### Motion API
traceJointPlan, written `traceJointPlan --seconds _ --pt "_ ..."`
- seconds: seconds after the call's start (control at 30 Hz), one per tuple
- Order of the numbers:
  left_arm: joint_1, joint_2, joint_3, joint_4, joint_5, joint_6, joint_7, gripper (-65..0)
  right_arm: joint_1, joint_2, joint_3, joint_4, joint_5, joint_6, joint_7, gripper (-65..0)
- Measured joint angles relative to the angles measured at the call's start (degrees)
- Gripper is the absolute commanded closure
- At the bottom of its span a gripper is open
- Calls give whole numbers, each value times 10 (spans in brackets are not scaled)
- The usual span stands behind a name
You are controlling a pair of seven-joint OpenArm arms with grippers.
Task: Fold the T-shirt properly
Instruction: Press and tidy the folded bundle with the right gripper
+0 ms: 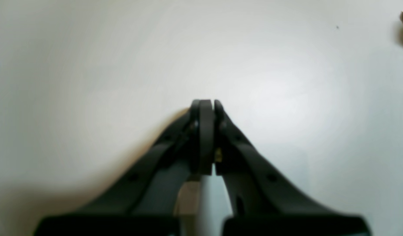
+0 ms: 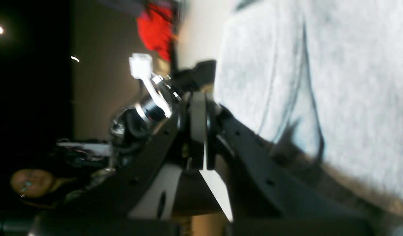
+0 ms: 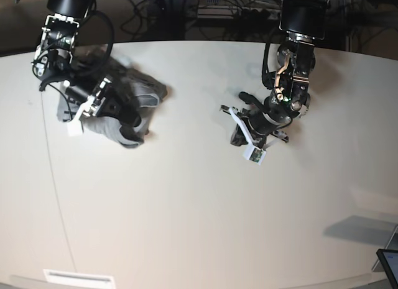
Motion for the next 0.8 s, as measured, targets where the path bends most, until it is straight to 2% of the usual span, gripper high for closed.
traceJointPlan --seconds 0.17,0.27,0.43,0.53,0.7,0.73,0.8 --pt "0 0 0 -2 0 0 0 0 9 2 0 -21 16 -5 0 -1" --pt "-2 0 0 -2 0 0 1 0 11 2 0 -10 15 -39 2 -1" --pt "-2 0 0 -2 0 0 0 0 -8 -2 -5 74 -28 -87 -13 -1" --pt "-1 0 0 -1 0 0 -1 0 -7 12 -5 112 -27 -87 -13 0" --pt "12 0 5 -1 4 4 -42 0 -9 31 -2 227 -38 -88 -17 0" --pt "14 0 5 0 5 4 -48 0 -7 32 -2 262 -51 -86 -16 0" --pt "19 1 5 4 9 4 -55 0 -3 32 0 339 -139 -84 -16 0"
